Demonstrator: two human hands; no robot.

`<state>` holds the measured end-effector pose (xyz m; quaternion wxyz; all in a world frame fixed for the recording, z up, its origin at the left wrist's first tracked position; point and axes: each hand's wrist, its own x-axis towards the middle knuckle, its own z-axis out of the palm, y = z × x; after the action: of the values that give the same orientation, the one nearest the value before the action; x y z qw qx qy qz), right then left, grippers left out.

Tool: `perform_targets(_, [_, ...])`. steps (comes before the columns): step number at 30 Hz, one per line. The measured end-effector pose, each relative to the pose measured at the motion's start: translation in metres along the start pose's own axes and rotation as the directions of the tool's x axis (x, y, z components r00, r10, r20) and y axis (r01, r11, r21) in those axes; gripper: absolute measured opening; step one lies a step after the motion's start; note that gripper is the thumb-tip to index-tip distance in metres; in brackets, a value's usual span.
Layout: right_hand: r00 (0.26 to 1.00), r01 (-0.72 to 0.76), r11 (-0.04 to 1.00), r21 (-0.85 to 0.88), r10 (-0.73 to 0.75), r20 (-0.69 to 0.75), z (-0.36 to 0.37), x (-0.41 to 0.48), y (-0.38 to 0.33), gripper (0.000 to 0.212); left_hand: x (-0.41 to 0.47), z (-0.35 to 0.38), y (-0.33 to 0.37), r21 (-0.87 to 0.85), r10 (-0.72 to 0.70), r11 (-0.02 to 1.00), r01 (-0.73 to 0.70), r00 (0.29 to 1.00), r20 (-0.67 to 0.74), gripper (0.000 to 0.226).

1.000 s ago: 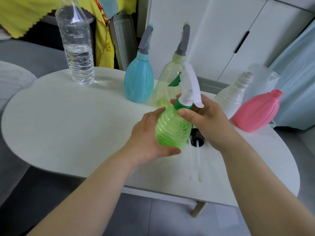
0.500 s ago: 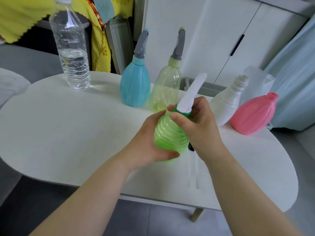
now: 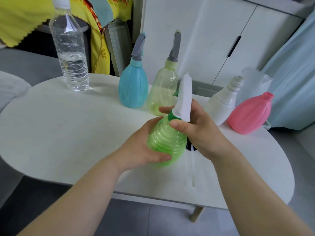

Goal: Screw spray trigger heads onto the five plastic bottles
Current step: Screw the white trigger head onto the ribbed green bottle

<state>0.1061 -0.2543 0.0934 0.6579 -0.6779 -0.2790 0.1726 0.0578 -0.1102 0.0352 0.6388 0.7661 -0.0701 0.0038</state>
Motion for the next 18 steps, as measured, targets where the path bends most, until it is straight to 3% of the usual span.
perform_targets(5, [0.972,0.051,0.991,-0.123,-0.077,-0.221,0.006,-0.003,0.010,0.024,0.004,0.033,0.004,0.225,0.042,0.973,0.048,0.924,-0.381,0.079])
perform_targets(7, [0.972,0.054,0.993,-0.109,-0.077,-0.223,0.004,-0.004,0.012,0.025,0.005,0.028,0.004,0.188,0.051,0.982,0.008,0.951,-0.306,0.077])
perform_targets(10, [0.992,0.019,0.998,-0.065,-0.027,-0.123,-0.001,-0.005,0.009,0.026,0.002,0.006,-0.001,0.084,0.016,0.996,-0.014,1.000,-0.025,0.082])
perform_targets(11, [0.995,0.009,0.998,-0.066,-0.016,-0.103,-0.002,-0.004,0.008,0.028,0.002,0.004,-0.003,0.090,0.017,0.996,-0.017,1.000,-0.002,0.081])
perform_targets(14, [0.995,0.001,0.997,-0.080,-0.009,-0.104,-0.001,-0.002,0.009,0.029,0.003,0.010,-0.005,0.146,0.013,0.989,0.005,0.993,-0.120,0.080])
perform_targets(18, [0.974,0.009,0.990,-0.141,-0.040,-0.223,0.006,-0.003,0.015,0.020,0.004,0.015,-0.004,0.204,0.025,0.979,0.019,0.977,-0.212,0.086])
